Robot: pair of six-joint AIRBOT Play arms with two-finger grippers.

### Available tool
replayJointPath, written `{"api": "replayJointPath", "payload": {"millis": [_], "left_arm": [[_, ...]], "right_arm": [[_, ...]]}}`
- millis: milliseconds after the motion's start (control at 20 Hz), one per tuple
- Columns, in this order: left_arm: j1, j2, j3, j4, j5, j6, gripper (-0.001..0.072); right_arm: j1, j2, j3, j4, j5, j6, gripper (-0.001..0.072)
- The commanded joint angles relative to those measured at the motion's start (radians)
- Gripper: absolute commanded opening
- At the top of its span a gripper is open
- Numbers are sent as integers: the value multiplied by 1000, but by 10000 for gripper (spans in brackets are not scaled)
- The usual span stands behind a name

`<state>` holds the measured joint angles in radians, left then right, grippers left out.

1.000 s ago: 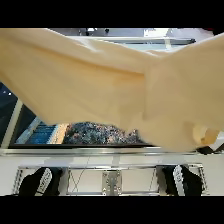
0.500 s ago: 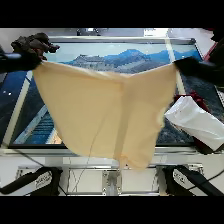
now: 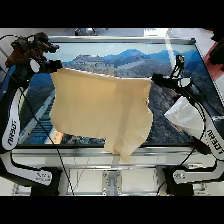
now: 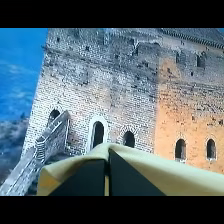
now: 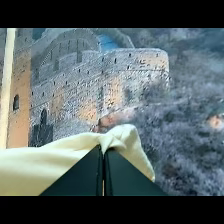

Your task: Fold the shirts.

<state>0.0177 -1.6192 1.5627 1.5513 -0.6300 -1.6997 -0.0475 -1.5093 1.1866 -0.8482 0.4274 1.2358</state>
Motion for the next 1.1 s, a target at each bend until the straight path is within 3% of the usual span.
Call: {"api": "replayJointPath", "payload": {"millis": [0,100,150,200,250,300,450,600,650,900,950,1050], "left_arm": [[11,-33,32,54,29,-34,8],[14,-34,32,54,28,-43,10],[14,-34,34,53,38,-45,27],[14,-34,45,49,38,-44,226],[14,-33,71,49,23,-44,550],[14,-31,107,53,-10,-43,698],[25,23,204,82,-80,-24,699],[45,147,208,127,-113,18,698],[58,181,208,127,-147,31,699],[166,291,204,124,-353,64,698],[188,296,204,117,-416,73,697],[220,299,183,98,-534,109,697]], "right_arm": [[-27,-30,38,-6,-56,4,19],[-21,-30,43,3,-60,6,24],[-18,-30,43,21,-56,6,71],[-17,-29,43,31,-50,5,216],[-19,-26,43,45,-36,6,367],[-27,-15,43,50,-10,6,386],[-86,58,43,37,159,6,384],[-139,151,-19,-122,606,69,382],[-140,197,-88,-189,670,103,382],[-150,538,-556,-183,637,261,385],[-150,591,-632,-169,652,324,385],[-148,651,-742,-79,667,356,384]]}}
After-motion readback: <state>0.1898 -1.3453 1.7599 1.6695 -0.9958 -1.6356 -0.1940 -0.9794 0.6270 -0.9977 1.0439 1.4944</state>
